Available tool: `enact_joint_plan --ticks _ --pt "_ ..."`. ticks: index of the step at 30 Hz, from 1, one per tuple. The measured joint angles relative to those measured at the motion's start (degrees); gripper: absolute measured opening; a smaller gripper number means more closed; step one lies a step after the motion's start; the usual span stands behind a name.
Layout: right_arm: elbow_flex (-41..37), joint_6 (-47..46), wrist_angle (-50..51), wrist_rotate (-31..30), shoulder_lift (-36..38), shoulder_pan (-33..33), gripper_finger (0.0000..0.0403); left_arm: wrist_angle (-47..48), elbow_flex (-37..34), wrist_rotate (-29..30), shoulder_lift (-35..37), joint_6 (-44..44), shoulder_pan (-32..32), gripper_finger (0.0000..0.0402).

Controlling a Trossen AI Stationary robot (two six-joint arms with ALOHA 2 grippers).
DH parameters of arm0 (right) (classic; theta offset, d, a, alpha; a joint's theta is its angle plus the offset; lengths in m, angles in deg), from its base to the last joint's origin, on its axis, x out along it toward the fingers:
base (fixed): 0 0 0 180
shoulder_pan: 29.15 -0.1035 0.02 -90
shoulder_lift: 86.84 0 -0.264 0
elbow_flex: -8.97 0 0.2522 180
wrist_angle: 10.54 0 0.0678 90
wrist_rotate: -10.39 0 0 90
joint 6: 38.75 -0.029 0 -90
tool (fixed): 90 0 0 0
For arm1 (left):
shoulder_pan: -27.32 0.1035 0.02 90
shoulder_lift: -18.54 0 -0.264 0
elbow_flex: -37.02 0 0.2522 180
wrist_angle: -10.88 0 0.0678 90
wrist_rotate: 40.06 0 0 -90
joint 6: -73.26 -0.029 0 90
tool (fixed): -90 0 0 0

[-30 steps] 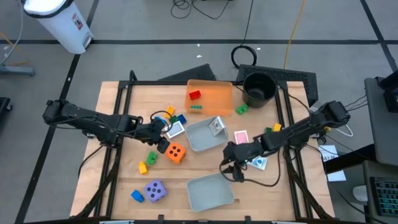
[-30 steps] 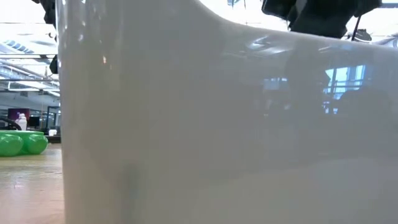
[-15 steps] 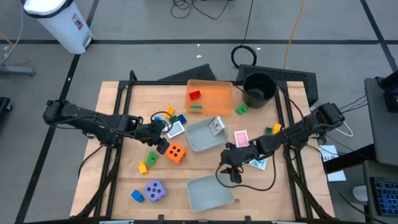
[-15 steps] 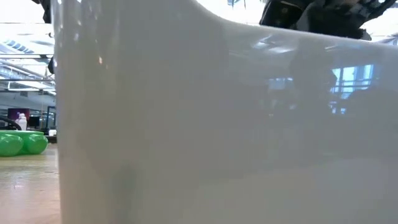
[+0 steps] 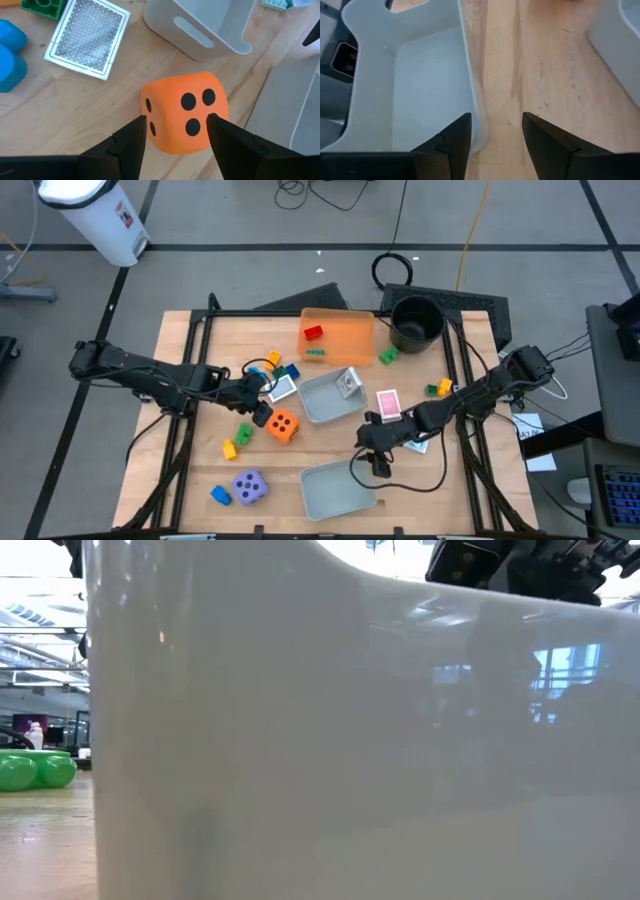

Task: Pick & Place Toys
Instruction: Adjust the bottom gray bin

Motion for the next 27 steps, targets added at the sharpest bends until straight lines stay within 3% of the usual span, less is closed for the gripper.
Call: enact_joint_plan --ticks 27 --pt "0.0 -2.2 -0.1 0.0 -0.4 0.4 0.0007 0.1 0.0 0.2 0.0 -0.1 0.0 0.0214"
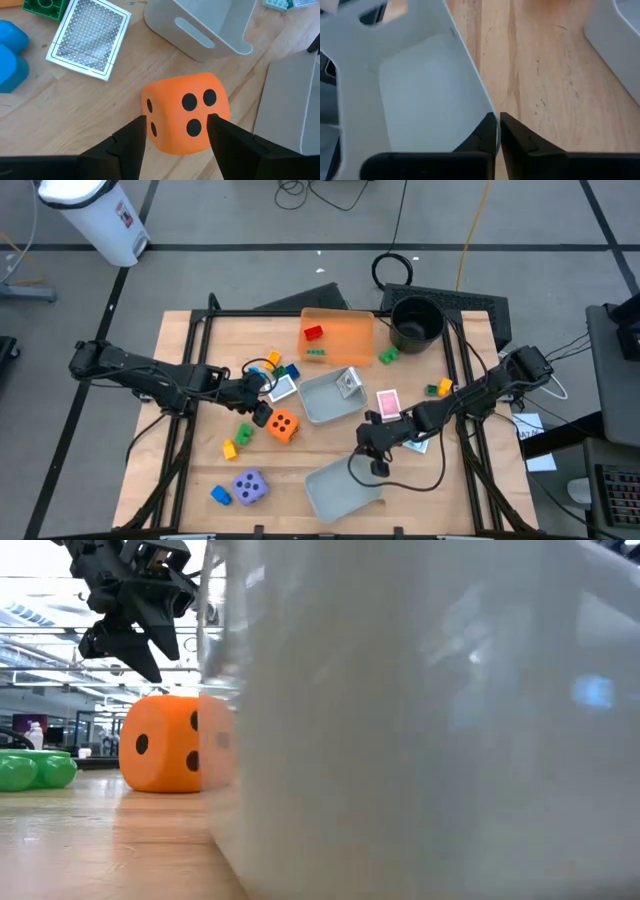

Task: Pick & Place Toys
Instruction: Adjust the bottom gray bin

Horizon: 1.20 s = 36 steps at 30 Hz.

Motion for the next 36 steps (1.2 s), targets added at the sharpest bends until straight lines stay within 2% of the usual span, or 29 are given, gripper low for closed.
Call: enact_joint_plan --ticks 15,22,31,36 --pt "-0.1 -13.3 -0.1 -7.2 0.0 0.0 0.0005 0.0 0.0 0.0 0.0 0.1 0.0 0.0214" --pt "-0.1 -15.7 -0.1 -9.9 0.0 -0.2 0.0005 0.0 0.0 0.0 0.0 -0.1 0.0 0.0214" --pt "-0.1 -17.1 -0.3 -9.9 0.0 -0.2 0.0008 0.2 0.0 0.0 0.0 -0.8 0.0 0.0214" --pt "-0.1 -17.1 -0.7 -8.5 0.0 -0.2 0.0026 0.3 0.0 0.0 0.0 -1.2 0.0 0.0214"
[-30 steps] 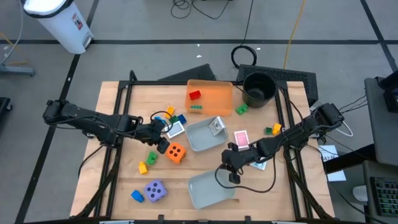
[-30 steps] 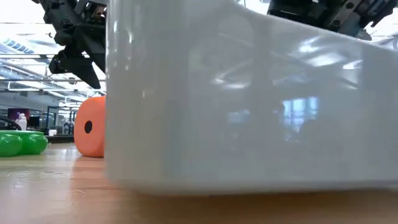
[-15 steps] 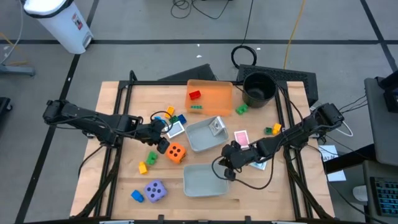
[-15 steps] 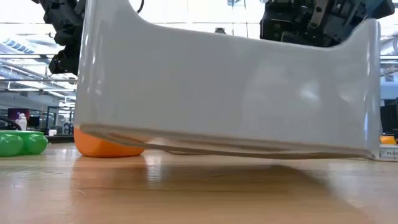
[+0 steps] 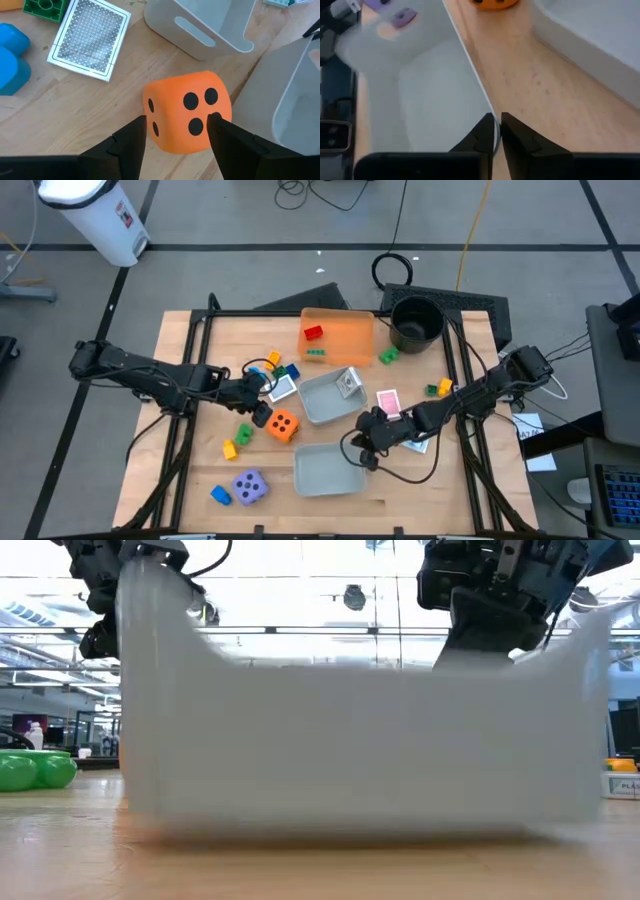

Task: Pick & Place Toys
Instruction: Adjust the bottom gray bin, then put the orange dice into the bottom gray bin

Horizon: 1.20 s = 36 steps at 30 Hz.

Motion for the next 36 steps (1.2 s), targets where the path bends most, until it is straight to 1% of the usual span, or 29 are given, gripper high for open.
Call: enact_joint_plan --ticks 9,14,20,25,28,31,34,36 --pt "0.0 -0.4 0.0 0.2 0.2 0.0 0.008 0.0 0.0 0.0 0.0 -0.4 0.0 0.0214" --pt "0.0 1.3 -0.4 0.1 3.2 0.5 0.0099 0.0 0.0 -0.1 0.0 -1.8 0.0 0.0214" --pt "0.0 5.6 -0.3 0.2 9.0 2.6 0.0109 -0.4 0.0 -1.0 0.0 -2.3 0.0 0.0214" --pt "0.0 8.3 0.6 0.1 13.2 5.8 0.0117 -1.9 0.0 0.9 0.0 -1.7 0.0 0.0214" --pt "0.0 8.6 0.6 0.1 15.5 7.6 0.0119 -2.9 0.0 -0.1 0.0 -1.9 0.0 0.0214" --pt "0.0 10.6 1.0 0.2 17.5 8.7 0.0118 -3.0 0.0 -1.1 -0.2 1.1 -0.5 0.0214" --pt "0.1 12.5 1.8 0.3 19.3 9.5 0.0118 -3.0 -0.1 -3.8 -2.5 3.2 -0.2 0.0214" --pt "0.1 13.9 3.2 0.3 20.2 9.9 0.012 -2.7 -0.1 -3.7 -3.8 3.1 -0.2 0.0214"
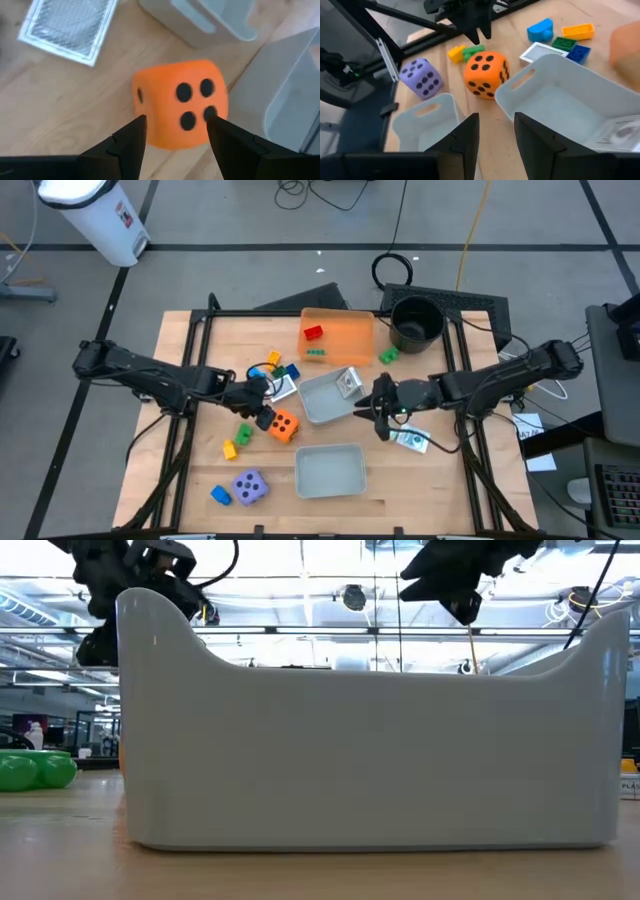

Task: Pick & Place Toys
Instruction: Put the orange dice into the bottom gray bin

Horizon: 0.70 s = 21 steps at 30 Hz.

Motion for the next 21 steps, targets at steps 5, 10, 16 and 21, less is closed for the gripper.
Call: enact_joint_plan --ticks 5,10,16,21 --pt "0.0 1.8 3.4 0.4 2.5 1.6 0.0123 -0.3 0.0 -1.3 -3.7 1.5 1.2 0.0214" --pt "0.0 3.5 9.5 3.1 4.8 2.5 0.0122 -0.7 0.0 -4.3 -5.3 1.0 2.7 0.0214" --pt "0.0 6.2 16.0 6.1 7.3 2.5 0.0125 -1.9 0.0 -6.0 -5.3 3.1 4.5 0.0218" --pt "0.0 10.5 18.6 5.9 8.4 2.6 0.0122 -5.0 0.1 -6.5 -5.2 5.5 4.7 0.0245"
